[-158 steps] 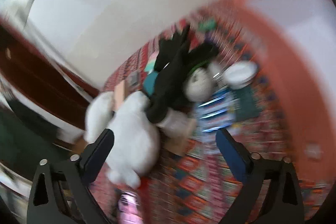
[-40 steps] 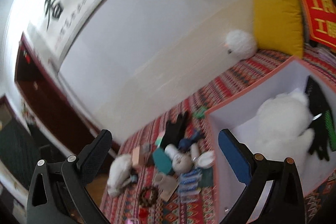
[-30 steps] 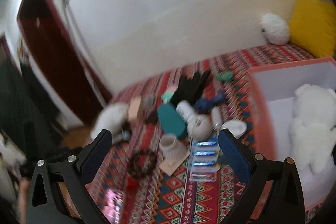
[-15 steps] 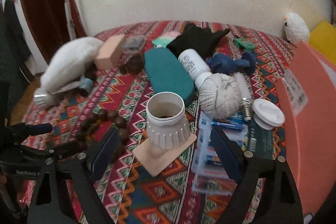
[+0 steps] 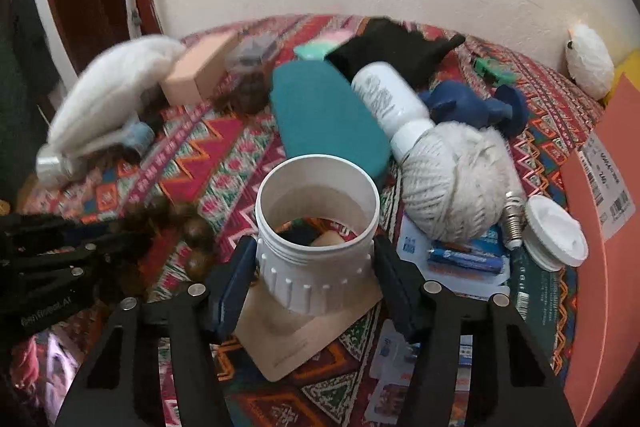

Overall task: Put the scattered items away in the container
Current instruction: 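Grasp the white jar with the right gripper while the left grasps the bead bracelet, then carry jar and bracelet over the pink box and release both inside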

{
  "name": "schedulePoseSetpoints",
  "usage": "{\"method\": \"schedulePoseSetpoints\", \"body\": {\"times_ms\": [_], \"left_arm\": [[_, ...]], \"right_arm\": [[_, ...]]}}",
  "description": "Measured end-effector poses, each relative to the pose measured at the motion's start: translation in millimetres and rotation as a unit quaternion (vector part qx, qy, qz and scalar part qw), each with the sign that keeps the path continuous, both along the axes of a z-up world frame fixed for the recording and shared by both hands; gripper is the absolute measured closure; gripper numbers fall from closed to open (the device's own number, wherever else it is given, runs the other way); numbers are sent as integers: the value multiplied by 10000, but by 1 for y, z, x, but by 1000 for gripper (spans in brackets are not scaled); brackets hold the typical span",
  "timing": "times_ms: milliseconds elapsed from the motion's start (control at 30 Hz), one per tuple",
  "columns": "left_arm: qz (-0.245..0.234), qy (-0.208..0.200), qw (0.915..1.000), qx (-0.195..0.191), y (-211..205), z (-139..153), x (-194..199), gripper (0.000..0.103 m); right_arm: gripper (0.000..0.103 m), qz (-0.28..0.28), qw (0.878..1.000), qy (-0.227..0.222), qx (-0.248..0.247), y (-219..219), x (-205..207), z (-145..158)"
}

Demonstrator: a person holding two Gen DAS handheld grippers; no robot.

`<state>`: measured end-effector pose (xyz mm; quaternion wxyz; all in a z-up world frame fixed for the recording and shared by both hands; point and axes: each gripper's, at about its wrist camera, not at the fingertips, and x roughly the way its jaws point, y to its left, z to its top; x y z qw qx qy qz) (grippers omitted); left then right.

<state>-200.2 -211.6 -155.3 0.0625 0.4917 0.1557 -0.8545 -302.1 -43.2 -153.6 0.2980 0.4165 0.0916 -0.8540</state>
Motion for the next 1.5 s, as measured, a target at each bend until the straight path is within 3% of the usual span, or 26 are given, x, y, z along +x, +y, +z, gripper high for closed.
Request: {"method": "schedulePoseSetpoints", "body": {"times_ms": [167,600,800,1133,1500], "left_arm": [[193,292,9969,704,-21,27,17,87],[434,940,9825,1549,-42,79,52,87],[379,1161,9787,1652,-37,101,65,87],[192,1418,9821,1222,-4,147,95,87],[-312,1763,9767,1183,48,202,114,87]], "right_arm": [[41,98,9992,179,-330,9,8,30],[41,340,9959,267,-790,29,43,70],[41,458,9930,405,-1011,41,62,95],[41,489,9874,676,-1344,70,91,136],[41,212,9795,1127,-1656,137,127,185]]}}
